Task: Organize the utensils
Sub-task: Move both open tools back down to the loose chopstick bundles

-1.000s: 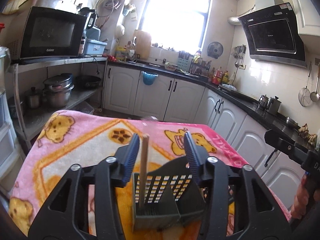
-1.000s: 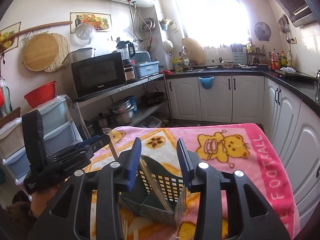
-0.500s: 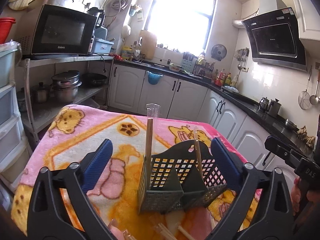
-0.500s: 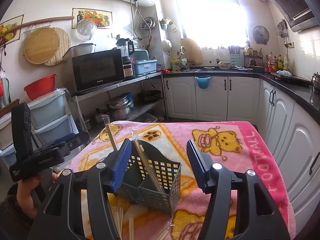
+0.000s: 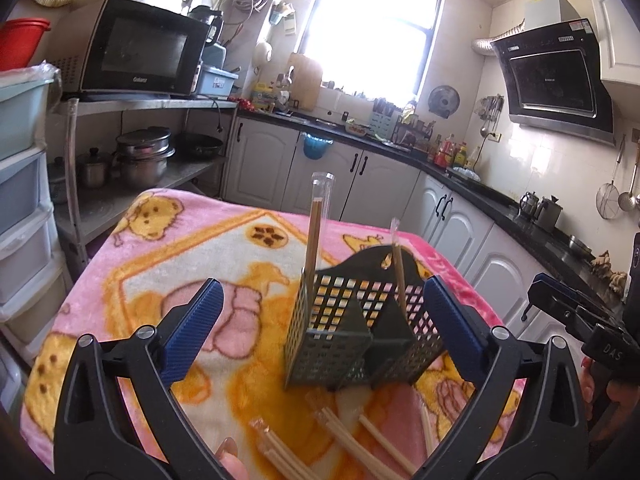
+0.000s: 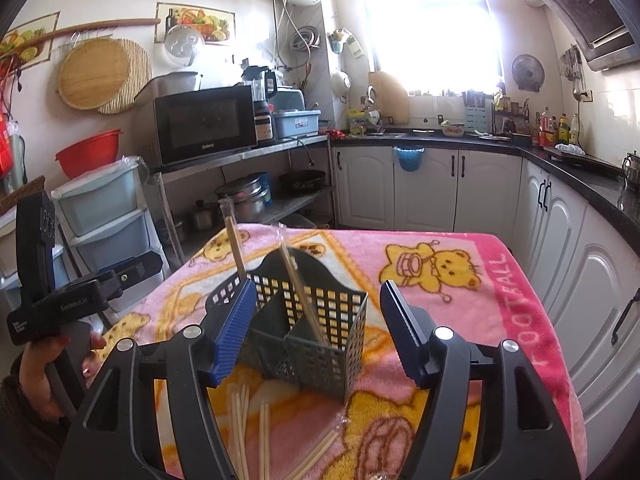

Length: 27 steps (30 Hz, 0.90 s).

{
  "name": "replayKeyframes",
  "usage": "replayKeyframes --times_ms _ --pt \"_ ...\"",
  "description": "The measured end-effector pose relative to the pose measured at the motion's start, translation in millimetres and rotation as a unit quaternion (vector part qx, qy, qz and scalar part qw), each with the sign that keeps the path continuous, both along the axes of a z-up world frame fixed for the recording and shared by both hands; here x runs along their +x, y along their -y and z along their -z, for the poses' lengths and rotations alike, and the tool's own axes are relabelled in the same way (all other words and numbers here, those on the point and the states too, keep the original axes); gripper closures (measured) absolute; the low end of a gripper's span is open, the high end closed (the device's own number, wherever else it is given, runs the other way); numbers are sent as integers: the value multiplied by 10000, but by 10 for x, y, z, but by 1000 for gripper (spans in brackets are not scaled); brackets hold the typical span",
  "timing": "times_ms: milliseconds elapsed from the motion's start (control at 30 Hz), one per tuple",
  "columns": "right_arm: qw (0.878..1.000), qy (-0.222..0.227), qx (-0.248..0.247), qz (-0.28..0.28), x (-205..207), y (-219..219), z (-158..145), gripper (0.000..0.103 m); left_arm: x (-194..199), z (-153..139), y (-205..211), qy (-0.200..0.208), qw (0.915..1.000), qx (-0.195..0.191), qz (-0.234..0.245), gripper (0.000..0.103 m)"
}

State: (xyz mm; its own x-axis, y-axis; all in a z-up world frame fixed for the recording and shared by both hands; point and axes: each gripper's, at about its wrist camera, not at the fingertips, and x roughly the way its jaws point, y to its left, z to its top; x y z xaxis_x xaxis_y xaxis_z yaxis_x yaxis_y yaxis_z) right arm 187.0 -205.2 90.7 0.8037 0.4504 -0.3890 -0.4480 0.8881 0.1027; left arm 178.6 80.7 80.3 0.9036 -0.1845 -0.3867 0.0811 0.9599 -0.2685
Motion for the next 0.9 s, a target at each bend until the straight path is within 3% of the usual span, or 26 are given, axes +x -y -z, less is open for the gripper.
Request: replayKeyframes --times_ms 900 --pt "9964 -704 -396 -246 -184 -153 531 41 -143 739 -190 -1094 9935 -316 -22 11"
